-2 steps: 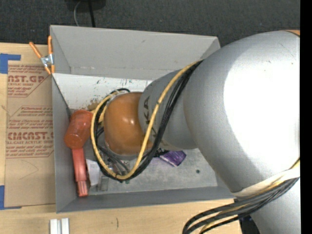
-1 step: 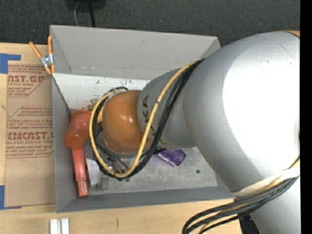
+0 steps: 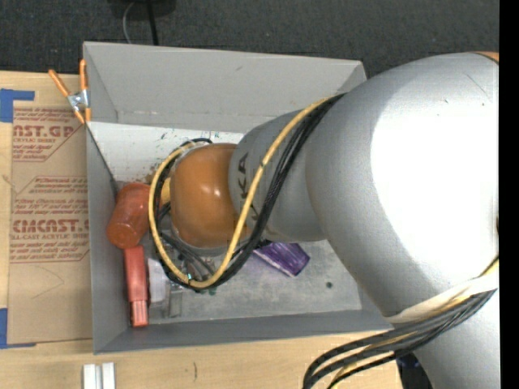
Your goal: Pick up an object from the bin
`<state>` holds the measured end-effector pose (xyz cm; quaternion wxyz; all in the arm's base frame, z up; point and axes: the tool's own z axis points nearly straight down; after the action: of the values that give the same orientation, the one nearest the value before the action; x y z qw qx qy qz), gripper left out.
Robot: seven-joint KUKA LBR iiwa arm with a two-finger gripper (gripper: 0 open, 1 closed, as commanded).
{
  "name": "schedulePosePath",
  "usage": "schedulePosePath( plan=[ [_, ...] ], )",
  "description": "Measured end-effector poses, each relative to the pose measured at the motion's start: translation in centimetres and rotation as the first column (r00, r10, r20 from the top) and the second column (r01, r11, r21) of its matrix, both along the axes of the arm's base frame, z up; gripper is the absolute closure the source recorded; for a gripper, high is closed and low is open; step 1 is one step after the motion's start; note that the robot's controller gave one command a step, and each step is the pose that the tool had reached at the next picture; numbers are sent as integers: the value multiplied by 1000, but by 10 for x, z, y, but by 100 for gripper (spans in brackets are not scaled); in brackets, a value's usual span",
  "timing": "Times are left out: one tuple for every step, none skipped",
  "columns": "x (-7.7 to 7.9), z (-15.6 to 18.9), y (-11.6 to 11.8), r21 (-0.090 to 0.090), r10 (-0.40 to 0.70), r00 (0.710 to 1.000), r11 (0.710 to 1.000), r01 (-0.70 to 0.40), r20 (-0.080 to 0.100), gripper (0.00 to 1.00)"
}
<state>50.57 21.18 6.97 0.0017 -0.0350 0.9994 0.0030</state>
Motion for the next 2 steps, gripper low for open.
schedulePosePath(
  plan=[
    [1,1,0,1,-1,1000,1000,1,1,100],
    [1,1,0,1,-1,1000,1000,1,1,100]
  ],
)
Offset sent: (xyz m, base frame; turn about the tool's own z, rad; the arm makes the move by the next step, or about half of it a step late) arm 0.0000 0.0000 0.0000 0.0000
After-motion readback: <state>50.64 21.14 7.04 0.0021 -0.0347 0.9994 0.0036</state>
